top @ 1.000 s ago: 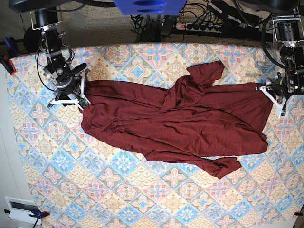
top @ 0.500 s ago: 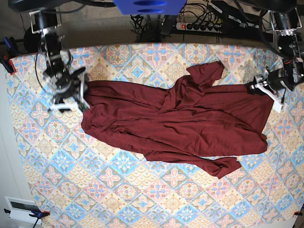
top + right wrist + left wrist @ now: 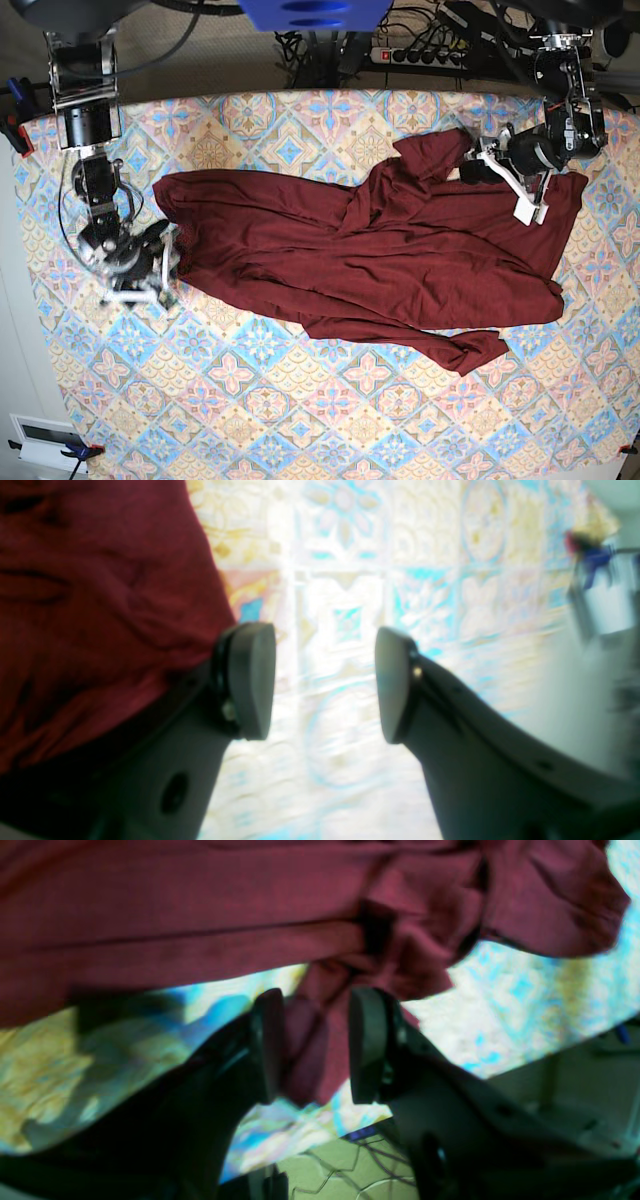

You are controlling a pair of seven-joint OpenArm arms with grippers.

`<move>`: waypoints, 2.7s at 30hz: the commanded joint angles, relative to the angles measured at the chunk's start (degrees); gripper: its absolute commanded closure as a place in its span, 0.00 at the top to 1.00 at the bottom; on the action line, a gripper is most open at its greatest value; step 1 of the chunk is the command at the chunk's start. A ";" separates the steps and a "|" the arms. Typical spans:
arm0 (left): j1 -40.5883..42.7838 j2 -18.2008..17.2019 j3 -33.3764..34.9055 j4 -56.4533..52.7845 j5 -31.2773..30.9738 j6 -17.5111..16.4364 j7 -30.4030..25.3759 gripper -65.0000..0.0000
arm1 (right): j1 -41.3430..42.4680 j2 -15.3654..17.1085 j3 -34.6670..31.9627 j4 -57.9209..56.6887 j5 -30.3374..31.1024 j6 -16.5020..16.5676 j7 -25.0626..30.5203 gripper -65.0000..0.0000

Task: Layout the t-shirt on the table in an organized manner, then fold the t-shirt properly
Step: 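Release the shirt with the right gripper and slide it along the hem, then grasp the shirt's shoulder edge with the left gripper and lift it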

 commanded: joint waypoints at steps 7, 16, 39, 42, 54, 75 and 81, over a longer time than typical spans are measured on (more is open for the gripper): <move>-0.03 -0.30 -0.11 0.96 -1.01 -0.01 -0.44 0.33 | 6.33 0.31 -0.07 -6.04 9.77 0.38 1.47 0.46; -0.03 0.85 -0.03 0.69 -0.92 -0.01 -0.44 0.33 | 6.33 0.05 -0.07 -7.88 10.30 0.46 1.74 0.46; -0.03 0.85 -0.03 0.69 -0.92 -0.01 -0.62 0.33 | 10.99 -2.77 0.45 -20.81 10.39 6.53 3.41 0.00; 0.06 0.85 -0.03 0.69 -0.92 -0.01 -0.71 0.33 | 14.69 -2.77 0.63 -21.51 10.39 6.44 5.96 0.02; 0.94 0.85 -0.03 0.69 -0.92 -0.01 -0.79 0.33 | 21.81 -2.24 11.09 -33.55 9.95 1.17 13.69 0.00; 0.23 0.76 9.29 1.05 -1.10 -0.27 -0.97 0.34 | 24.27 -0.39 11.27 -32.32 0.10 -9.47 16.95 0.27; -3.28 2.78 9.56 0.69 -0.92 -0.01 -2.46 0.34 | 15.04 -0.39 11.44 -18.61 0.19 -9.47 12.20 0.27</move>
